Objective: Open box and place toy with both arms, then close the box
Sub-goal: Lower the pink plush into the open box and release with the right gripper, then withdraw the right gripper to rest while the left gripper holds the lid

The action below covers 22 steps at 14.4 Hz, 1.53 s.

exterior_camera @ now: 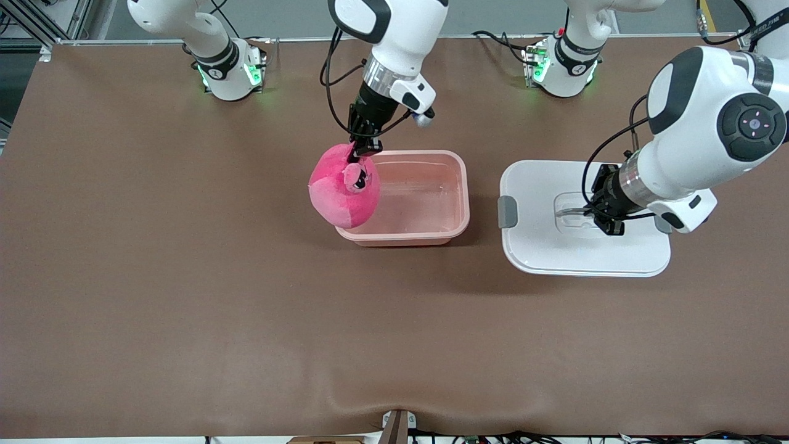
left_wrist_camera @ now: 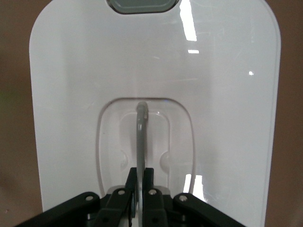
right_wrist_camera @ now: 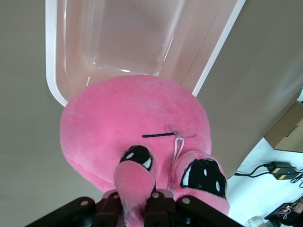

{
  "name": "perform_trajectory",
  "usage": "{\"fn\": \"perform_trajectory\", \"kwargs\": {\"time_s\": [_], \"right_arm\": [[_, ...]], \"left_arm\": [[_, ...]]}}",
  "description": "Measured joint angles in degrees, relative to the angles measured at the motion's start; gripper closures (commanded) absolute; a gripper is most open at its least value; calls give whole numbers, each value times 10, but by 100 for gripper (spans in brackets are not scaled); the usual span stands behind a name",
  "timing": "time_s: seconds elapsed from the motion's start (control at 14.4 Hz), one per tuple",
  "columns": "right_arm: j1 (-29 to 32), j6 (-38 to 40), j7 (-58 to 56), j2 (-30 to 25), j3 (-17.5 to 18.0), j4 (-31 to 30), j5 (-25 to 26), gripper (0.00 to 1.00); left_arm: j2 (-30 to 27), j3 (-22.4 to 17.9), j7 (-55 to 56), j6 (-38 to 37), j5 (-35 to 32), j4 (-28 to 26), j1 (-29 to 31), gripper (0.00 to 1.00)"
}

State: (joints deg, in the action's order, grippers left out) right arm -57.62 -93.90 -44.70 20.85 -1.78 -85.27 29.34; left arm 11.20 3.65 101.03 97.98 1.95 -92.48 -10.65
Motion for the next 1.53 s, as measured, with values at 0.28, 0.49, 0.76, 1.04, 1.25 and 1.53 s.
{"fn": "perform_trajectory", "kwargs": {"time_s": [0.28, 0.49, 0.76, 1.04, 1.25, 1.53], "right_arm": [[-4, 4, 12, 4, -2, 7, 0, 100], [-14, 6, 43, 10, -1, 7, 0, 98], [-24, 6, 51, 21, -1, 7, 0, 77], [-26, 6, 52, 22, -1, 7, 0, 0], [-26, 7, 53, 22, -2, 11, 0, 0], [-26, 11, 74, 22, -6, 25, 1, 0]], "left_arm": [[-20, 0, -24, 8, 0, -33, 14, 100], [-21, 0, -32, 10, 0, -42, 18, 100], [-21, -1, -58, 11, 0, -43, 23, 100], [-22, 0, -68, 11, 0, -43, 34, 100], [-22, 0, -68, 11, 0, -43, 34, 100], [-22, 1, -68, 11, 0, -43, 34, 100]]}}
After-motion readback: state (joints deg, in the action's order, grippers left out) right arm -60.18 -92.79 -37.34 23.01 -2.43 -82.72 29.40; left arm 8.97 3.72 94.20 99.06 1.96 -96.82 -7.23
